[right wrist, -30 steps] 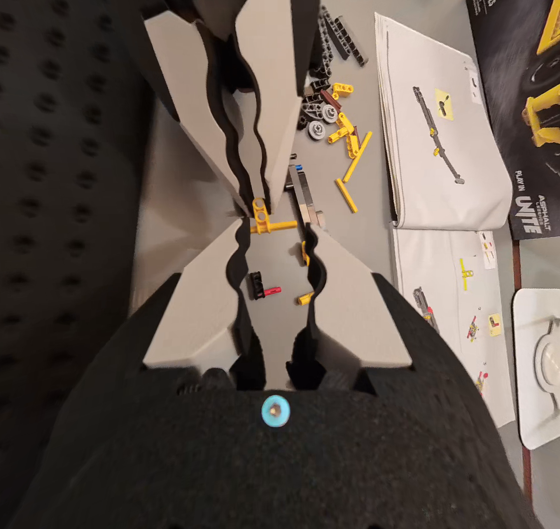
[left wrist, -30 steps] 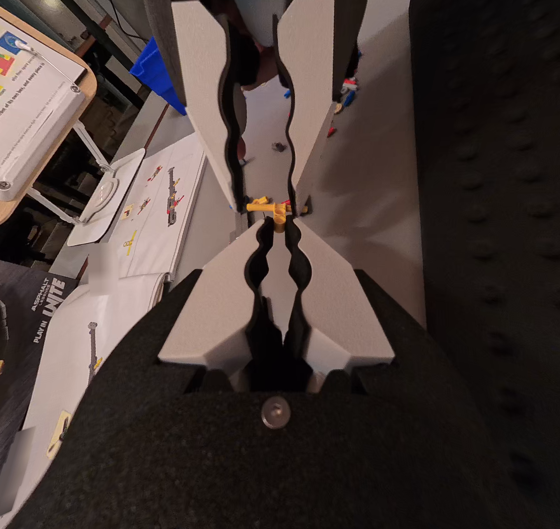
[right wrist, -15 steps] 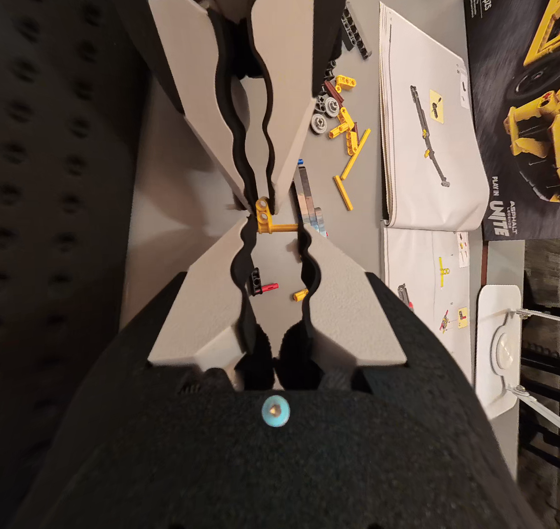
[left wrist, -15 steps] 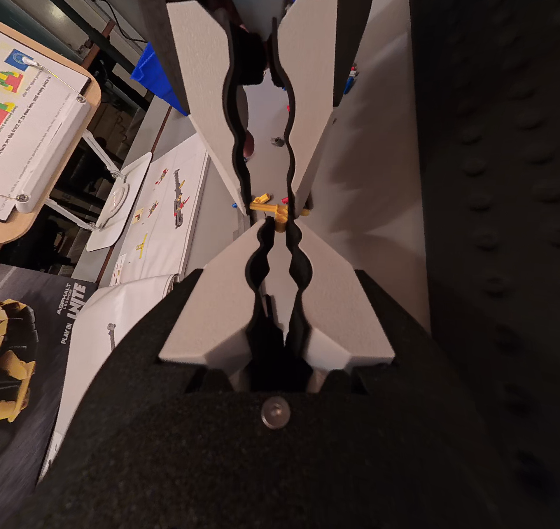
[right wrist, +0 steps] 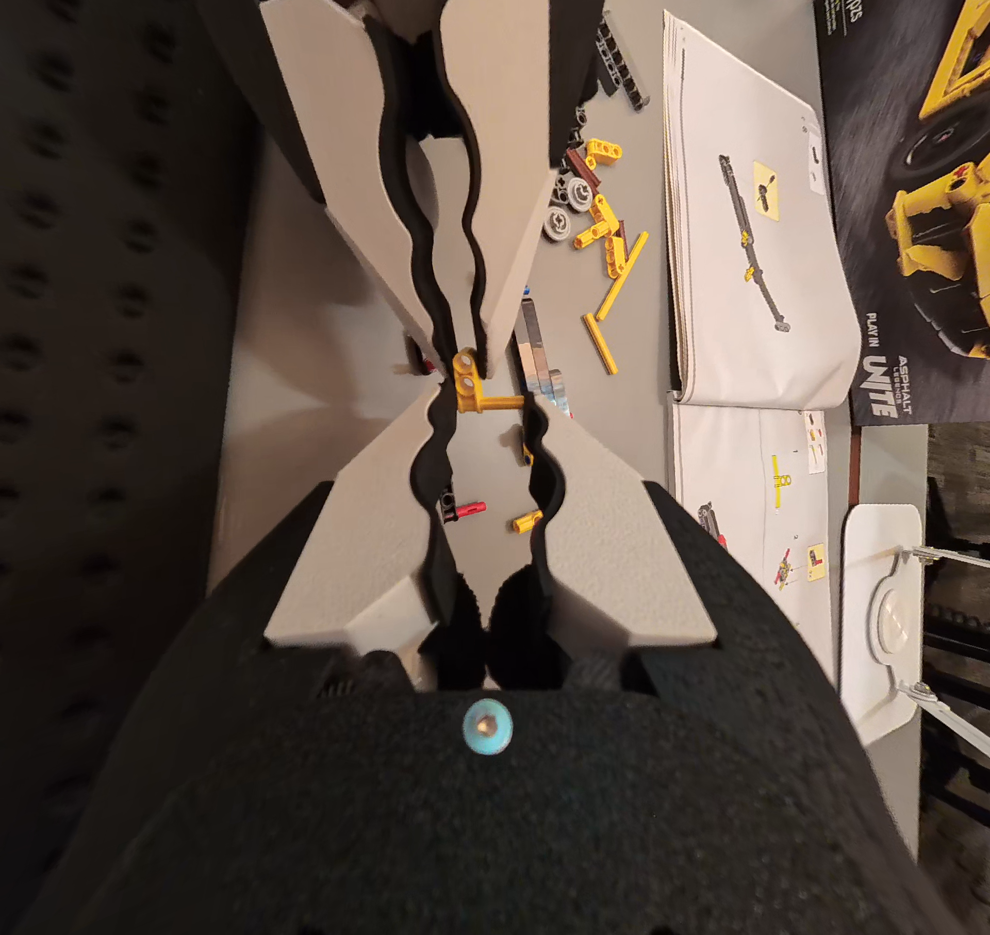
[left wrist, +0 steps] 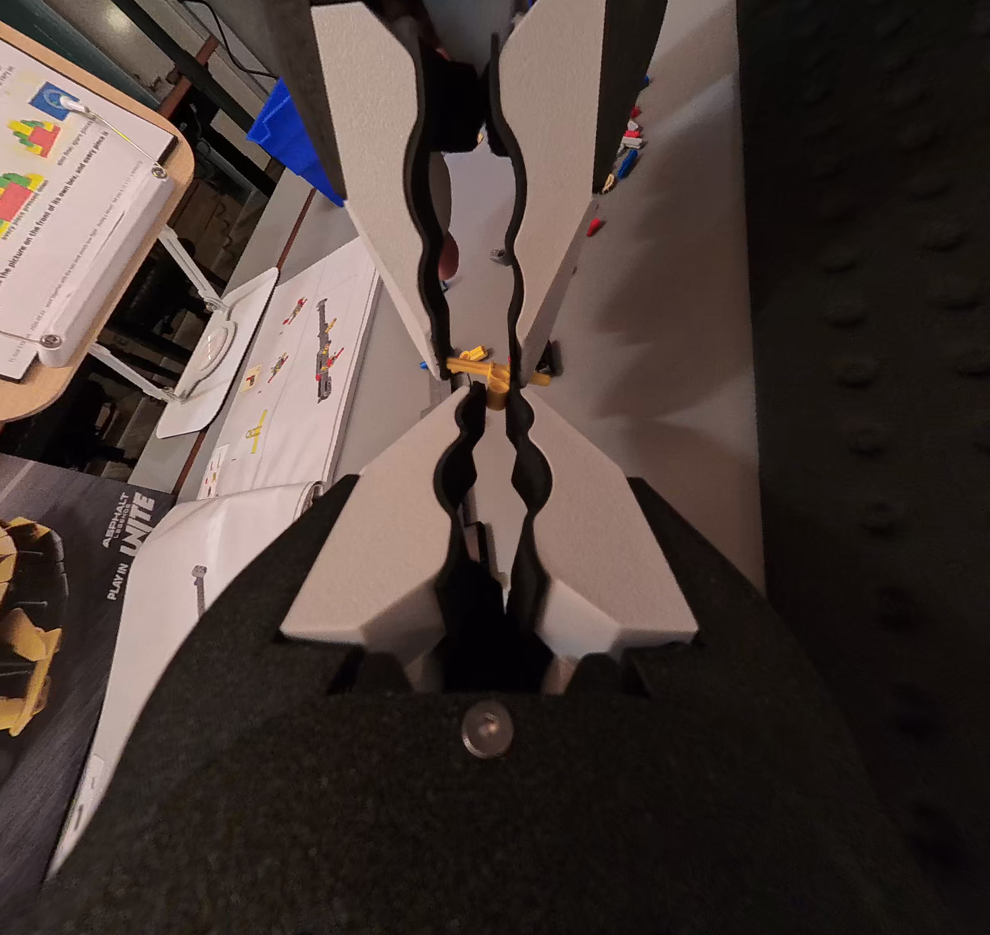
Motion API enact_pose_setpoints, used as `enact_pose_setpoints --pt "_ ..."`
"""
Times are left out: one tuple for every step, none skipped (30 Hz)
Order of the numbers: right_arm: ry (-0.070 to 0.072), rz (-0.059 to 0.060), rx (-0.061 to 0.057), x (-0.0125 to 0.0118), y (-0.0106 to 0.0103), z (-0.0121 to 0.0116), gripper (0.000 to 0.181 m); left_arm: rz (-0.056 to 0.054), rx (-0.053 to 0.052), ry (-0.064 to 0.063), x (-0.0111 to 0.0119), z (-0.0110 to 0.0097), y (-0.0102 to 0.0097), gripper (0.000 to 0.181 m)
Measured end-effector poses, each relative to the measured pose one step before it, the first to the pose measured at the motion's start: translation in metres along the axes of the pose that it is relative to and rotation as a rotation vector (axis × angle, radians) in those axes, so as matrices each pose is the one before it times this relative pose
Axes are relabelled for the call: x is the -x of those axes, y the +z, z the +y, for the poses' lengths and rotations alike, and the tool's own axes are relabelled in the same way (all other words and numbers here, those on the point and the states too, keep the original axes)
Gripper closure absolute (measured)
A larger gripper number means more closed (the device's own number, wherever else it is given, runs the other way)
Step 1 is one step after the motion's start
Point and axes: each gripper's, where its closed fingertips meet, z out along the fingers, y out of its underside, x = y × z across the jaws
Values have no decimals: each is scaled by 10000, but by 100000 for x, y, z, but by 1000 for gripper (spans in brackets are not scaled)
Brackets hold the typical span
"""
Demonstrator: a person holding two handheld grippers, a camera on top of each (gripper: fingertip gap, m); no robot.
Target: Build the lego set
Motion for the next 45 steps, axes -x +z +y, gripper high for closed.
enact_pose_setpoints --pt "34 -19 10 18 0 13 157 21 -3 -39 -7 -4 -4 175" --pt "-13 -1 12 13 -5 -7 157 -4 1 13 -7 -4 5 175" --pt "-20 10 -10 12 -2 3 157 0 -3 7 -14 -13 -6 175" --pt "61 -57 -3 60 -22 27 157 38 -12 -32 -38 -17 8 175" --pt "47 -47 -22 40 -39 2 158 17 -18 -16 -32 -46 5 175" --pt "30 15 -55 -65 -56 -39 158 -40 -22 5 62 -54 -14 175" --pt "10 23 -37 -65 -41 -38 158 -29 -24 -22 69 -47 -24 175" --pt "-17 15 -2 -13 -11 -22 158 8 -15 -50 43 -11 -15 175" --pt "8 17 -7 -31 -1 -29 158 -16 -11 -6 39 -12 -20 175" --pt "-21 -4 -2 4 -1 -9 158 -6 -2 10 13 0 -8 175" --pt "-12 -31 26 45 30 36 158 24 14 -22 -35 20 8 175" --pt "-17 13 30 -11 50 21 158 2 28 20 -10 54 25 175" --pt "-53 -8 40 40 75 45 158 21 36 23 -49 71 37 175" --pt "-9 -34 31 58 71 51 159 24 37 21 -52 68 23 175" --pt "15 -7 -6 -7 39 3 159 -18 25 40 -14 46 19 175" --pt "33 -23 -7 -1 21 16 158 -2 16 3 5 23 11 175" --pt "16 -16 -12 10 14 -3 159 10 1 -22 2 9 2 175" --pt "-29 45 -51 -69 -39 -34 159 -31 -20 -1 52 -27 -22 175" --pt "99 -16 -31 -38 -47 -27 159 -5 -30 -41 42 -46 -12 175" --pt "291 -143 -24 39 -26 1 158 47 -32 -113 -1 -38 0 175" --pt "355 -116 -79 -55 6 -44 157 27 -40 -140 53 -11 14 175" --pt "269 -91 -220 -63 -132 -120 157 72 -135 -240 78 -122 -50 175" --pt "324 -71 -441 -126 -437 -348 155 62 -297 -419 226 -384 -198 175" --pt "415 -23 -670 -313 -770 -616 148 -66 -421 -497 527 -655 -366 175" --pt "576 -52 -752 -385 -999 -691 145 -63 -417 -516 611 -641 -421 175" --pt "754 56 -863 -613 -1083 -863 143 -31 -293 -529 563 -374 -339 175" --pt "809 38 -910 -514 -1001 -963 141 -21 -184 -450 471 -190 -242 175" --pt "754 119 -822 -488 -782 -795 141 7 -224 -320 272 -315 -193 175" --pt "606 375 -693 -686 -528 -515 142 -14 -325 -214 142 -579 -188 175" --pt "458 672 -580 -1019 -326 -231 144 -50 -321 -171 110 -595 -152 175" --pt "349 967 -578 -1437 -291 -139 148 -2 -180 -157 18 -336 -68 175" --pt "409 1013 -763 -1519 -324 -297 151 -69 -53 -89 87 -98 2 175" --pt "618 760 -722 -1283 -260 -247 154 -193 -33 40 196 -74 -4 175" --pt "731 685 -459 -1298 -93 55 155 -194 -48 86 177 -87 5 175" --pt "516 595 -184 -1106 11 289 153 -52 -8 38 -27 -25 45 175" --pt "144 379 -112 -629 16 207 151 -40 40 11 -37 59 79 175" --pt "-138 410 117 -526 19 256 151 -88 45 43 32 68 89 175" --pt "-412 203 264 -99 31 333 151 -95 30 56 44 67 91 175" --pt "-526 -438 101 1008 -25 202 147 -75 29 44 56 77 95 175" --pt "-282 -1426 -177 2670 -234 -157 145 -26 7 7 21 43 83 175" --pt "13 -1807 -109 3276 -240 -67 144 95 -35 -72 -83 -28 44 175" --pt "116 -1608 28 2936 -48 131 135 294 -52 -140 -308 -65 -7 175" --pt "54 -535 141 1145 215 315 126 443 -71 -192 -493 -112 -40 175" --pt "-209 -88 336 298 186 631 126 580 -131 -224 -713 -196 -82 175" --pt "-238 -279 415 536 192 798 126 699 -162 -261 -940 -262 -114 175"
